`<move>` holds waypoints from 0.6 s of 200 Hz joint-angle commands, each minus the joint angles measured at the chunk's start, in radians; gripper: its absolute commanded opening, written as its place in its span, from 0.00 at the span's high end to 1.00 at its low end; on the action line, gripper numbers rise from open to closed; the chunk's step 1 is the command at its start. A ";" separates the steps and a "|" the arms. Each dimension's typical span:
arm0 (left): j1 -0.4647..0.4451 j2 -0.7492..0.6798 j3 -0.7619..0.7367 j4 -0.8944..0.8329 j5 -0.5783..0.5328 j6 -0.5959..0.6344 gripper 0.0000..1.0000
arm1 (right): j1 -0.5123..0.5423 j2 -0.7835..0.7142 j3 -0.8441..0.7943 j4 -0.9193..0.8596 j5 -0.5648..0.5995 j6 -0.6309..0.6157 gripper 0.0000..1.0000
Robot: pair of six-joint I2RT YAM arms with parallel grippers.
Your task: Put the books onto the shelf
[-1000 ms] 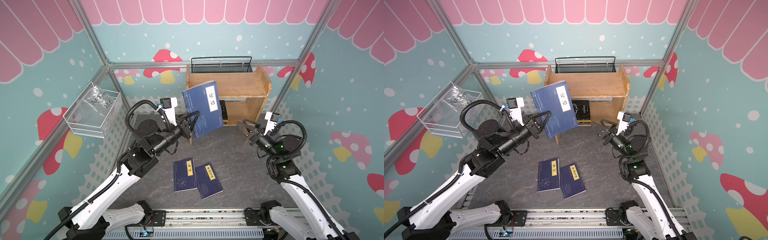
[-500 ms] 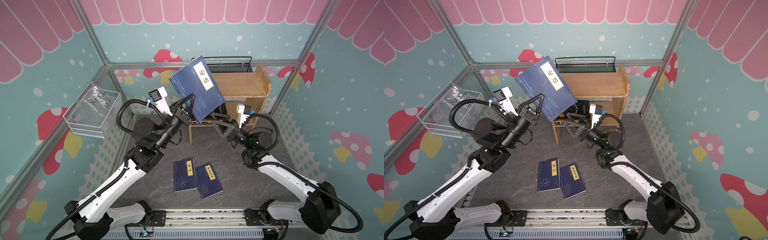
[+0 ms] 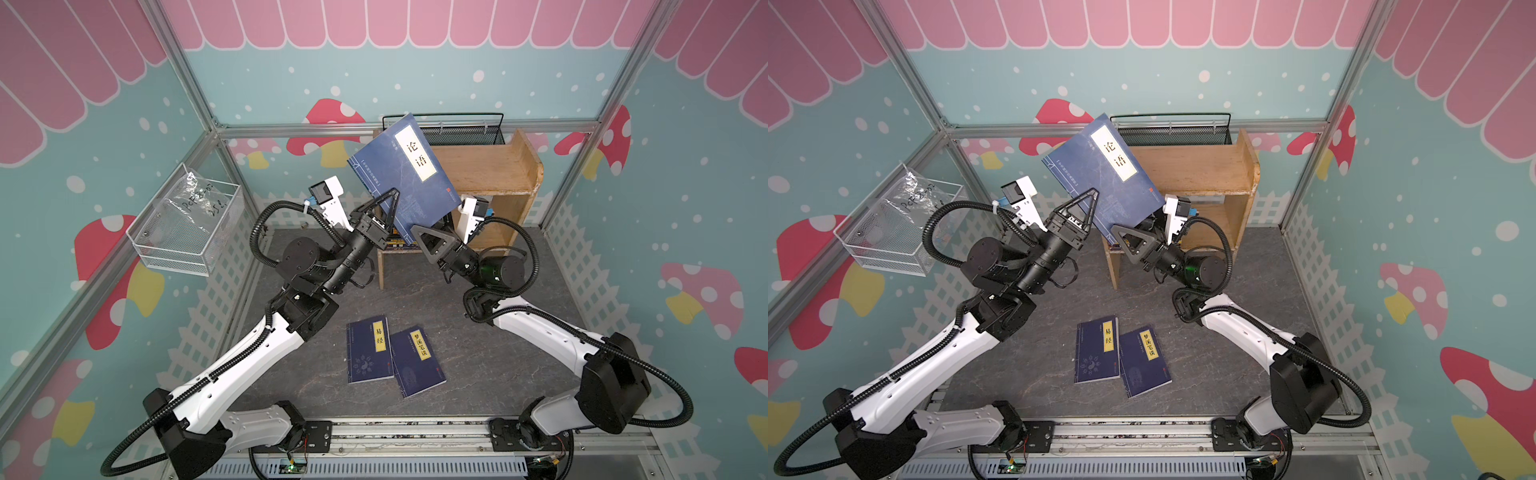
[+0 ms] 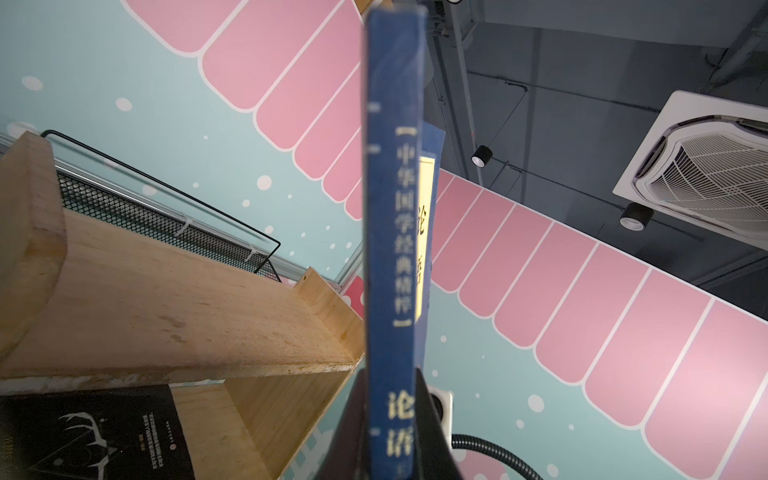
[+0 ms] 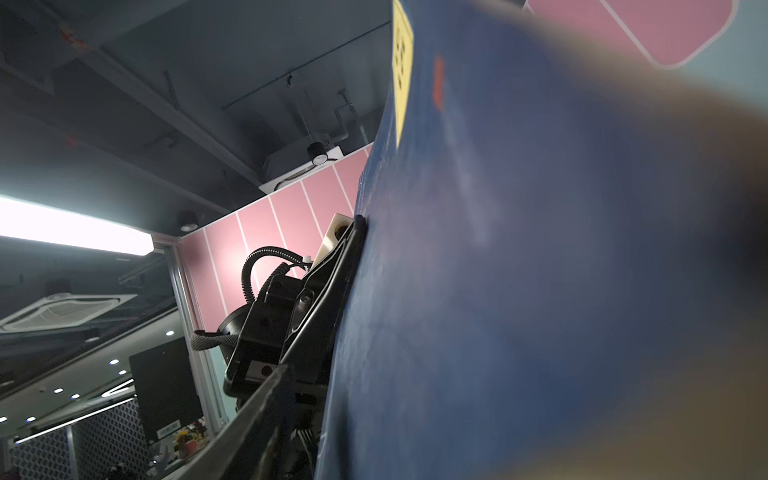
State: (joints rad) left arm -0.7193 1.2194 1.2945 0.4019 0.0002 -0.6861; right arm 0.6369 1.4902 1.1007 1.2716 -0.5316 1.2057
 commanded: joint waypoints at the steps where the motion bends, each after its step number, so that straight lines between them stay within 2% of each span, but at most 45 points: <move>1: 0.005 -0.005 -0.013 0.093 0.029 -0.035 1.00 | 0.009 0.031 0.038 0.088 0.018 0.068 0.52; 16: 0.006 -0.006 -0.024 0.104 0.028 -0.041 1.00 | 0.012 0.043 0.037 0.103 0.034 0.081 0.60; 50: 0.005 -0.008 -0.031 0.091 0.034 -0.041 0.99 | 0.012 0.042 0.024 0.113 0.064 0.090 0.87; 68: 0.007 -0.020 -0.030 0.059 0.036 -0.020 0.83 | 0.011 0.022 0.007 0.102 0.073 0.082 0.90; 81: 0.008 -0.034 -0.026 0.016 0.034 0.009 0.61 | 0.007 -0.003 -0.006 0.071 0.076 0.065 0.91; 92: 0.015 -0.049 -0.015 -0.043 0.033 0.038 0.49 | 0.000 -0.026 -0.011 0.031 0.071 0.049 0.91; 104: 0.031 -0.067 0.000 -0.119 0.032 0.060 0.39 | -0.013 -0.057 -0.011 -0.036 0.055 0.023 0.92; 120: 0.079 -0.093 0.022 -0.221 0.057 0.066 0.32 | -0.047 -0.101 0.003 -0.141 -0.005 0.000 0.93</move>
State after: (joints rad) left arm -0.6918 1.1786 1.2686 0.3386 0.0238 -0.6590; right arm 0.6273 1.4780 1.0912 1.2194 -0.4915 1.2499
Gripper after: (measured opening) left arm 0.640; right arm 0.116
